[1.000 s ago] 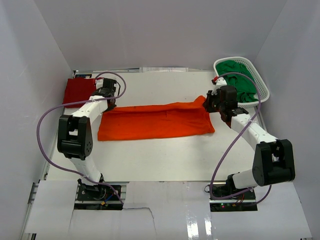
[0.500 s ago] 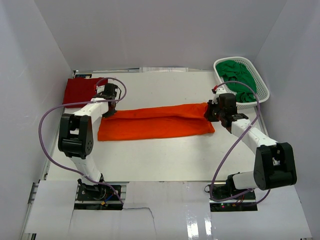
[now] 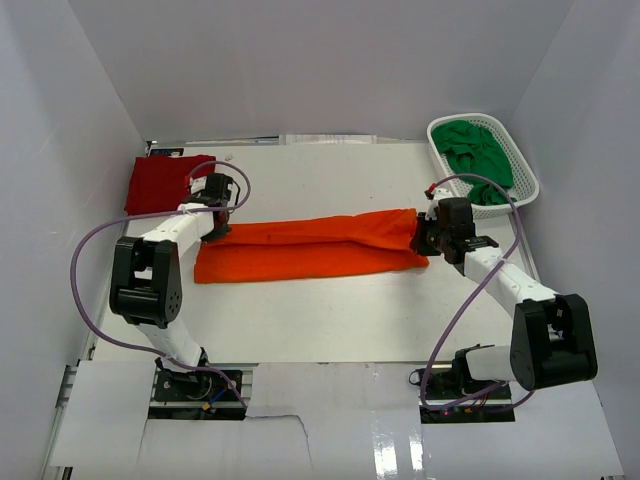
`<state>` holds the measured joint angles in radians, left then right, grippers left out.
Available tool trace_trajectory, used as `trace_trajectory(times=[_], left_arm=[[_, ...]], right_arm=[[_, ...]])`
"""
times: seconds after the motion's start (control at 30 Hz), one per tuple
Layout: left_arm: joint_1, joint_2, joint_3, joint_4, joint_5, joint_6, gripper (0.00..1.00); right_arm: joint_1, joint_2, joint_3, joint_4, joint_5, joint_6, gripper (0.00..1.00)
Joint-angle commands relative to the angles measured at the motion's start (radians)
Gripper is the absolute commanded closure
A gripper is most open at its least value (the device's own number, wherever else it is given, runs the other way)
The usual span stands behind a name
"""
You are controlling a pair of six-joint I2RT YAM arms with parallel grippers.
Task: Fold and stack the t-shirts
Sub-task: Fold the other side of the tshirt into a rectangle
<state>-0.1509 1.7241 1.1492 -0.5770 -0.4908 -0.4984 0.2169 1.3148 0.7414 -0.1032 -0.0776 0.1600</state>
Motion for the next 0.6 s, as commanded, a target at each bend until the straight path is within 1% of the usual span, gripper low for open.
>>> trace_trajectory(times=[0.0, 0.03, 0.07, 0.1, 0.17, 0.2, 0.23, 0.27, 0.3, 0.33, 0.37, 0.43, 0.53, 0.57], left_arm=[[0.004, -0.057, -0.016, -0.007, -0.029, -0.005, 1.0], [0.002, -0.054, -0.014, -0.017, -0.022, -0.003, 1.0], [0.004, -0.052, -0.013, -0.026, -0.019, -0.006, 0.99], [0.004, -0.055, -0.013, -0.05, -0.019, -0.014, 0.96], [0.004, -0.067, -0.026, -0.07, -0.011, -0.04, 0.94], [0.004, -0.086, -0.051, -0.07, -0.006, -0.043, 0.89], [0.002, -0.093, -0.061, -0.069, -0.003, -0.045, 0.74], [0.002, -0.1, -0.069, -0.07, 0.015, -0.039, 0.46], [0.002, -0.106, -0.078, -0.072, 0.023, -0.034, 0.33], [0.004, -0.115, -0.078, -0.076, 0.035, -0.026, 0.26], [0.002, -0.119, -0.08, -0.093, 0.034, -0.031, 0.22], [0.004, -0.153, -0.083, -0.113, 0.011, -0.043, 0.18], [0.004, -0.219, -0.106, -0.13, -0.069, -0.051, 0.18], [0.002, -0.272, -0.111, -0.129, -0.09, -0.055, 0.18]], right_arm=[[-0.004, -0.012, -0.01, -0.019, 0.021, 0.015, 0.82], [-0.004, -0.009, -0.004, -0.047, 0.039, 0.021, 0.78], [-0.004, -0.006, 0.009, -0.064, 0.051, 0.024, 0.67], [-0.004, -0.006, 0.012, -0.079, 0.062, 0.027, 0.63], [-0.004, -0.015, 0.006, -0.108, 0.075, 0.029, 0.62], [-0.004, -0.031, 0.003, -0.124, 0.088, 0.029, 0.62], [-0.004, -0.037, -0.002, -0.13, 0.111, 0.033, 0.6], [-0.004, -0.054, -0.011, -0.136, 0.122, 0.041, 0.51], [-0.004, -0.061, -0.014, -0.139, 0.125, 0.042, 0.47], [-0.004, -0.071, -0.017, -0.135, 0.128, 0.042, 0.46], [-0.002, -0.084, -0.02, -0.129, 0.128, 0.044, 0.45], [-0.002, -0.097, -0.022, -0.107, 0.112, 0.044, 0.46], [-0.002, -0.103, 0.007, -0.086, 0.088, 0.046, 0.46], [-0.002, -0.092, 0.018, -0.079, 0.052, 0.046, 0.46]])
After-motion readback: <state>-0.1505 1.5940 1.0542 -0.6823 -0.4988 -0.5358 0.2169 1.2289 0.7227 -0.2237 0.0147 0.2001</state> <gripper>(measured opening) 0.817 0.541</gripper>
